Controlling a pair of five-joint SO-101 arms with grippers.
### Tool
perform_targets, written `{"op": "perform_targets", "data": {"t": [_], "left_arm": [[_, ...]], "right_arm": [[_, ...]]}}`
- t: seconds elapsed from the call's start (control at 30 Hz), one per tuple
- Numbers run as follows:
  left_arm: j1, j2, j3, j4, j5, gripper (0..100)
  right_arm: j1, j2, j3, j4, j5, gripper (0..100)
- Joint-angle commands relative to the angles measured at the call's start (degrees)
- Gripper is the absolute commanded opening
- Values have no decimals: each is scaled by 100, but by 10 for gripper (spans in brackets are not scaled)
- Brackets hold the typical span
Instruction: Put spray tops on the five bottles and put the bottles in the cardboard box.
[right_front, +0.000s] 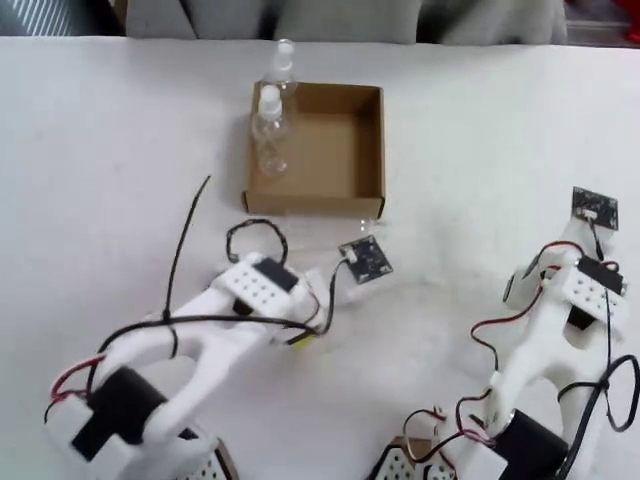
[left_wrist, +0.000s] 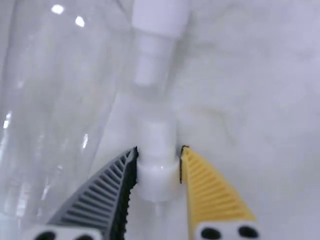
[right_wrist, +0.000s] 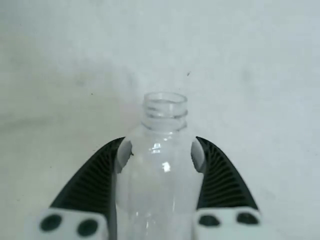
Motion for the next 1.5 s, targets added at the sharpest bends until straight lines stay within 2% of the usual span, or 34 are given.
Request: {"op": "perform_targets", "data": {"t": [0.0,0.23,0.37,0.43,0.6,0.73,0.97,1.07,1.2,1.3,1.47], "left_arm": [[22,-945,457,-369,0,76],[-110,-1059,466,-352,53,76],[-154,-1068,466,-343,123,75],[-154,-1068,466,-325,299,75],[-171,-1349,510,-299,360,73],[-180,-1982,510,62,369,73],[-470,-3398,466,545,387,76],[-699,-4084,466,580,431,76],[-954,-4875,360,466,1231,76],[-1130,-5262,0,176,1785,72],[-1323,-5358,-791,-457,2136,72]], "right_arm": [[-48,-664,-422,409,9,19],[-523,-2457,0,462,0,20],[-901,-3284,149,-286,-334,23],[-919,-3547,149,-892,-589,24],[-954,-3600,149,-2360,-598,23],[-954,-3231,343,-3398,-607,21],[-963,-2659,1890,-6932,-633,20],[-963,-2677,2426,-8066,-633,20],[-971,-3046,2875,-8356,-738,19],[-1095,-3618,3288,-8347,-1556,19],[-1675,-5077,4185,-8330,-1741,19]]}}
